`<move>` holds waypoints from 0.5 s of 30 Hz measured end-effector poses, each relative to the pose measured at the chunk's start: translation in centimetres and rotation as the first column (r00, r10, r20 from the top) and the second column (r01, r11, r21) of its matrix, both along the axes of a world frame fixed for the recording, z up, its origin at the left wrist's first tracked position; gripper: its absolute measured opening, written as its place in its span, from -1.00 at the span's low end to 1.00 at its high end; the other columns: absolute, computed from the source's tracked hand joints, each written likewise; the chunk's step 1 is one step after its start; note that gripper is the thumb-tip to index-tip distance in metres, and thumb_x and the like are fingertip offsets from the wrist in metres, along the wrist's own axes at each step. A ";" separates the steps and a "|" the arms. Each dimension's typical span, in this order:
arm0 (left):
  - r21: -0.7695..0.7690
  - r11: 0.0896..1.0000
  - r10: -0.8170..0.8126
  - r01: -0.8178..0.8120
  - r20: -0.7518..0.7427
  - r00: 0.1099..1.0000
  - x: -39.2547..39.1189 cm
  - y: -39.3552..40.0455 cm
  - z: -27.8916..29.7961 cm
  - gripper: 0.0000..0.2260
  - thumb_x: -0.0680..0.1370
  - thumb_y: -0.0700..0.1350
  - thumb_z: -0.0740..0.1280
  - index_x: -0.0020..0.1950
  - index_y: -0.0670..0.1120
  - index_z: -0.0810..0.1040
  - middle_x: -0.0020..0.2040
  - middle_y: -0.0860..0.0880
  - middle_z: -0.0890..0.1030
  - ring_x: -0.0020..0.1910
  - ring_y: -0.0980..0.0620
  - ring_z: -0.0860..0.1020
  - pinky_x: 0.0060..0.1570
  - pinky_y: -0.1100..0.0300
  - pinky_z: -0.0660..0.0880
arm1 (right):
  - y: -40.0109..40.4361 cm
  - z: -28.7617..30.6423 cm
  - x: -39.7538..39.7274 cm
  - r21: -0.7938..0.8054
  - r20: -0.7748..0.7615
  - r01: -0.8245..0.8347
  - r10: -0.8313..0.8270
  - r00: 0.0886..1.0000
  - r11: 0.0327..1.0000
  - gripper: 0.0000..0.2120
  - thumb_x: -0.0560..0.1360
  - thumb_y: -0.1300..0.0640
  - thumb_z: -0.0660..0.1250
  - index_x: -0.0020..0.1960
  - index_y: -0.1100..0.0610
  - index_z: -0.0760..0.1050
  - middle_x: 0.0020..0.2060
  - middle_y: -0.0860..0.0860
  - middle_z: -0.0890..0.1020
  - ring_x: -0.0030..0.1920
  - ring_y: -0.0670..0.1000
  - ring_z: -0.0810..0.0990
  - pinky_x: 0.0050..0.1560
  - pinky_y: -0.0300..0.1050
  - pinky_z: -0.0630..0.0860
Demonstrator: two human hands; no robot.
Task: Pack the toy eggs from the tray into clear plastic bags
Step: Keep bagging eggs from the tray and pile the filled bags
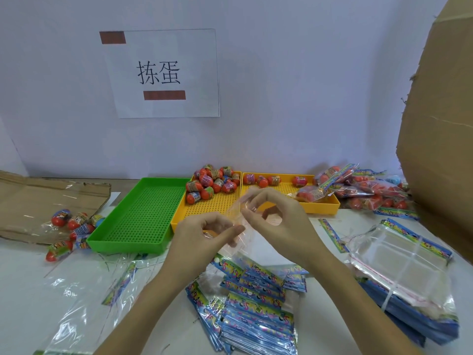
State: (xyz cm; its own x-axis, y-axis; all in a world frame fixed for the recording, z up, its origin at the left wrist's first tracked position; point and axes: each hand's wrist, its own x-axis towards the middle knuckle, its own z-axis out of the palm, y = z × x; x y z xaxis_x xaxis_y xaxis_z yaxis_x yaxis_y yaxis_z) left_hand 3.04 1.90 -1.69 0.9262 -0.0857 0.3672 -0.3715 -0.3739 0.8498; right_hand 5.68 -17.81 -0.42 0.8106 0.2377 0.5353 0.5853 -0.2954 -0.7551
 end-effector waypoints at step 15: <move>0.056 0.998 -0.030 0.028 0.041 0.999 0.0 0.7 0.3 -0.81 0.43 0.08 0.59 -0.14 0.00 0.72 -0.35 0.00 0.70 -0.40 -0.02 0.66 -0.39 0.23 0.55 | -2.0 1.2 0.0 -0.131 -0.191 -0.112 0.086 0.978 0.985 -0.88 0.46 0.02 0.56 -0.08 0.06 0.75 -0.09 -0.12 0.75 -0.18 -0.20 0.67 -0.27 -0.40 0.47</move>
